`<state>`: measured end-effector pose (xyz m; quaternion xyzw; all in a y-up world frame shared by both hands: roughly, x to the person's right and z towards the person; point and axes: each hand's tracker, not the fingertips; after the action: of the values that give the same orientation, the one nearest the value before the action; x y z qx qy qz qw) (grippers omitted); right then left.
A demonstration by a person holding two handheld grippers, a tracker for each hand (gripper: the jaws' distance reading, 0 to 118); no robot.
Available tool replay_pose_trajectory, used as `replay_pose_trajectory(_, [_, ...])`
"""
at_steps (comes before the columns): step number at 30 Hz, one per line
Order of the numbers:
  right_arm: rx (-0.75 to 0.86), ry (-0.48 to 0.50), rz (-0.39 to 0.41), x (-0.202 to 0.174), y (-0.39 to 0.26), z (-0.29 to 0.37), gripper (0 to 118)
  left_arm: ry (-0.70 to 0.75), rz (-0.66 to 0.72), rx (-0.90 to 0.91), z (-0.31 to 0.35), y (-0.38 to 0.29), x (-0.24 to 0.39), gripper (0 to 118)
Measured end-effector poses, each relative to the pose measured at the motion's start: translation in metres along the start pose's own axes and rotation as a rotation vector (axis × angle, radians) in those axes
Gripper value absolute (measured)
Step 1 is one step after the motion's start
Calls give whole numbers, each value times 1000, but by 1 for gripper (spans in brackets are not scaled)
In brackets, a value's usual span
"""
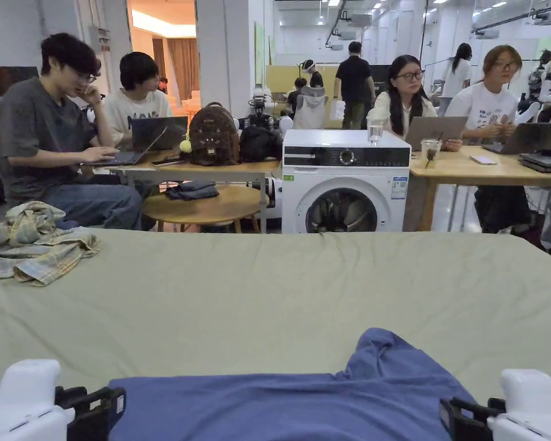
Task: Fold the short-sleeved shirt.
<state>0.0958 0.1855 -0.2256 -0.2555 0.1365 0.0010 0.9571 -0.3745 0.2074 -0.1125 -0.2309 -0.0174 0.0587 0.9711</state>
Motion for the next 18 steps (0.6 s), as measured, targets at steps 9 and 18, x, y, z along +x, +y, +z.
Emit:
replay_pose_trajectory(9, [-72, -11, 131, -62, 14, -63, 4, 8, -49, -40, -54, 12, 23, 0])
replay_pose_trajectory(18, [-76, 15, 72, -56, 8, -53, 0, 5, 25, -40, -43, 14, 13, 0])
